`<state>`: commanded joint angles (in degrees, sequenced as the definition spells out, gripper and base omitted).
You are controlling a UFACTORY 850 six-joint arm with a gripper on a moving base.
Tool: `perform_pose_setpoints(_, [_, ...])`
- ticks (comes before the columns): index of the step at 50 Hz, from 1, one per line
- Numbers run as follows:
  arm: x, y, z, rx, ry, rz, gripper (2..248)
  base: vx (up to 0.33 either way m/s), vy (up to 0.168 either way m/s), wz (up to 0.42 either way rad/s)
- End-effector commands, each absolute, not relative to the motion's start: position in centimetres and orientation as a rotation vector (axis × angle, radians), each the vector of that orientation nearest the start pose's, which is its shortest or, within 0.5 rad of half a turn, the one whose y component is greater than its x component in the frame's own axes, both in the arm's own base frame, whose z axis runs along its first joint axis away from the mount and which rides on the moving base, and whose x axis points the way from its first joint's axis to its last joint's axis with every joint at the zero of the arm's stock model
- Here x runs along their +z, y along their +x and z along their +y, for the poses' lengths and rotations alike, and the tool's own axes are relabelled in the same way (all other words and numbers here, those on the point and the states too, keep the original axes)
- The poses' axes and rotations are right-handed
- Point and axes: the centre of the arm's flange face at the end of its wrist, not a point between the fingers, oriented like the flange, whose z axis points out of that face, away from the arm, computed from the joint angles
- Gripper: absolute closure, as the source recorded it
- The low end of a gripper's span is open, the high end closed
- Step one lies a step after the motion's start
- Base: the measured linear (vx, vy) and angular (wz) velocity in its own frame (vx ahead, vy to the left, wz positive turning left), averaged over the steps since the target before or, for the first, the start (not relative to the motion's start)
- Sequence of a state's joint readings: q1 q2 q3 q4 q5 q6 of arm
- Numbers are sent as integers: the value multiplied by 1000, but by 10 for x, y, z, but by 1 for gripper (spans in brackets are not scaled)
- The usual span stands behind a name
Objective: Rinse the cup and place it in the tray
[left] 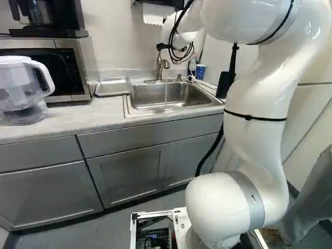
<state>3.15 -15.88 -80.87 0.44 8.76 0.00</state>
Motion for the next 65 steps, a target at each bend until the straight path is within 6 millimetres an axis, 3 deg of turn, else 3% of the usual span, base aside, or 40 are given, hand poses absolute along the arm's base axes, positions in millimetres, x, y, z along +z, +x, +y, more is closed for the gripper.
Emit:
perform_pose_setpoints(29, [668,581,43,-1760,-2545,-84,3,0,0,0])
perform_pose_setpoints(65, [654,502,20,-1537,-2712,-44,3,0,0,0])
